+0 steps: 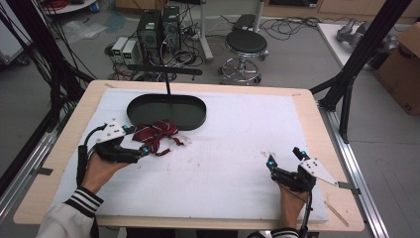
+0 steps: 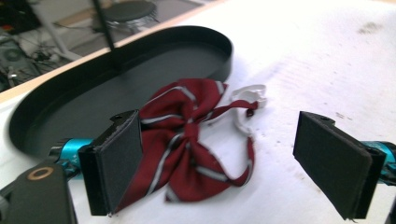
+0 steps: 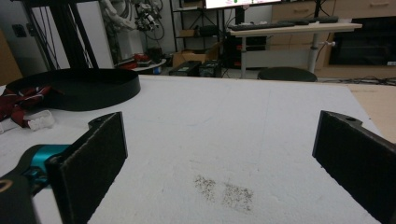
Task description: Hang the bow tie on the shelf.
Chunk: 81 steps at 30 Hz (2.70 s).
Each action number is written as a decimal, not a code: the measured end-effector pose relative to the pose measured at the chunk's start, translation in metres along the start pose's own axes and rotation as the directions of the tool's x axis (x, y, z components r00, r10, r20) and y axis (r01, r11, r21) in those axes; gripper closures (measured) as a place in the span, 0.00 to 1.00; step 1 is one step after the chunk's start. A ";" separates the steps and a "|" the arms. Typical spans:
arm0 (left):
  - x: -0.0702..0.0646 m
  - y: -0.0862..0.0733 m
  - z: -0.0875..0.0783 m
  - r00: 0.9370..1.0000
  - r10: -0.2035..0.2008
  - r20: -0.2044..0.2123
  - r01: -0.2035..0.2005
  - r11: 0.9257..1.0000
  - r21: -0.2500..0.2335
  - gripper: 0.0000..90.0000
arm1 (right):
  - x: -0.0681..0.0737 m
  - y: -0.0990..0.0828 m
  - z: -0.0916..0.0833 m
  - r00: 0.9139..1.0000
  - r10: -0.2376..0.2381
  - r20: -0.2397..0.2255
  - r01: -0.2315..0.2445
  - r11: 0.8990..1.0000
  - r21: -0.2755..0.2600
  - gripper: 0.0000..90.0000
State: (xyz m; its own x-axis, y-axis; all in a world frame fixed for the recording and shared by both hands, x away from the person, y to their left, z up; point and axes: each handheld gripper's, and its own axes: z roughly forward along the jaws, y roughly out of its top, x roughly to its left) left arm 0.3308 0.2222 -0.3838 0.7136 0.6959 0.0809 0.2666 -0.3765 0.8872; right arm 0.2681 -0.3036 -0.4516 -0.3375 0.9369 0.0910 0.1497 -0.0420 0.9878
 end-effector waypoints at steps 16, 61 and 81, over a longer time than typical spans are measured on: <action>-0.015 0.034 0.046 0.997 0.053 0.052 -0.061 0.985 0.163 0.23 | -0.001 0.000 -0.001 1.000 0.010 -0.011 -0.010 1.000 -0.009 0.02; -0.016 0.028 0.112 0.992 -0.088 0.089 0.026 0.838 0.545 0.59 | -0.004 -0.001 -0.004 0.999 0.032 -0.019 -0.033 0.999 -0.036 0.02; -0.016 0.031 0.119 0.992 -0.106 0.069 0.047 0.816 0.577 0.80 | -0.004 -0.001 -0.003 0.999 0.029 -0.020 -0.030 0.999 -0.036 0.02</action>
State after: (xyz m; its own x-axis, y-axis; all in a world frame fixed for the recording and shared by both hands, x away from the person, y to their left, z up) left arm 0.4044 0.1267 -0.4117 0.7244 0.6878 -0.0455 0.6246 -0.6269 0.4657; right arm 0.2661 -0.3081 -0.4526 -0.3511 0.9284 0.1220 0.1265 -0.0820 0.9886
